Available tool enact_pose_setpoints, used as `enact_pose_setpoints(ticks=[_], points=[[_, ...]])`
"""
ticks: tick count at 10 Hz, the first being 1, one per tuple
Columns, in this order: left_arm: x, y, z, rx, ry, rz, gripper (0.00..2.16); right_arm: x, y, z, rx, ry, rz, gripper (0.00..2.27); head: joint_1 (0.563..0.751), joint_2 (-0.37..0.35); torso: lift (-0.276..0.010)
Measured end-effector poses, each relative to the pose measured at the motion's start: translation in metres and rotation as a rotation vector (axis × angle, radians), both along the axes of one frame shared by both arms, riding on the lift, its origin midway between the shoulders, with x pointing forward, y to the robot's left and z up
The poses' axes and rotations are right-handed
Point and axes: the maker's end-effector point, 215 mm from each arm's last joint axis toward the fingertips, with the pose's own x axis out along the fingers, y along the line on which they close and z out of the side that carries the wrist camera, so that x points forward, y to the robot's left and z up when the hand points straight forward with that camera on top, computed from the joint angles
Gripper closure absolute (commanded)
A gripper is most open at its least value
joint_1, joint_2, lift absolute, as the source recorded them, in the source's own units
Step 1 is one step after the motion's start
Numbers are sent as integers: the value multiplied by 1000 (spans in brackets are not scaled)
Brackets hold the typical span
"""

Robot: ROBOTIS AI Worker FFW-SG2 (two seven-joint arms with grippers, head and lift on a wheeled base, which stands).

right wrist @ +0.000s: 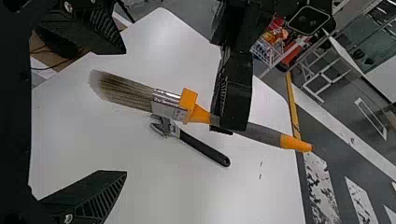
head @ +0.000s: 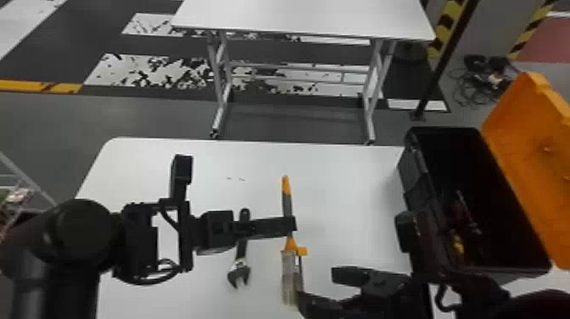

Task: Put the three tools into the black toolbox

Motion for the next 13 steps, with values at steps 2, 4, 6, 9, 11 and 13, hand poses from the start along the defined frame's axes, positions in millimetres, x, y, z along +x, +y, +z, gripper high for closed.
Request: enact_pose_setpoints(ticks=[2,4,6,9,11,13], points=[[-6,-3,-5,7,10,-10,2017,-2,7,-6,-14,21,18,80,695,1,-51],[-10,-6,-7,9,14,-17,2017,-7,20,-12,-40,29,48,80,695,17,-51],[-12,-9,-8,14,15,-26,2017,-13,36,-15,-65,33,78,80,695,42,-51],[-14,-13,-8,12,14,-37,2017,-16,52,-22,-90,40,101,856,695,71,-51],[-18,-13,-8,5,18,-37,2017,-13,52,-30,-102,50,104,2121,695,71,-51],[-18,-13,-8,2,19,-36,2017,-8,50,-32,-107,49,102,2206,695,69,-51]])
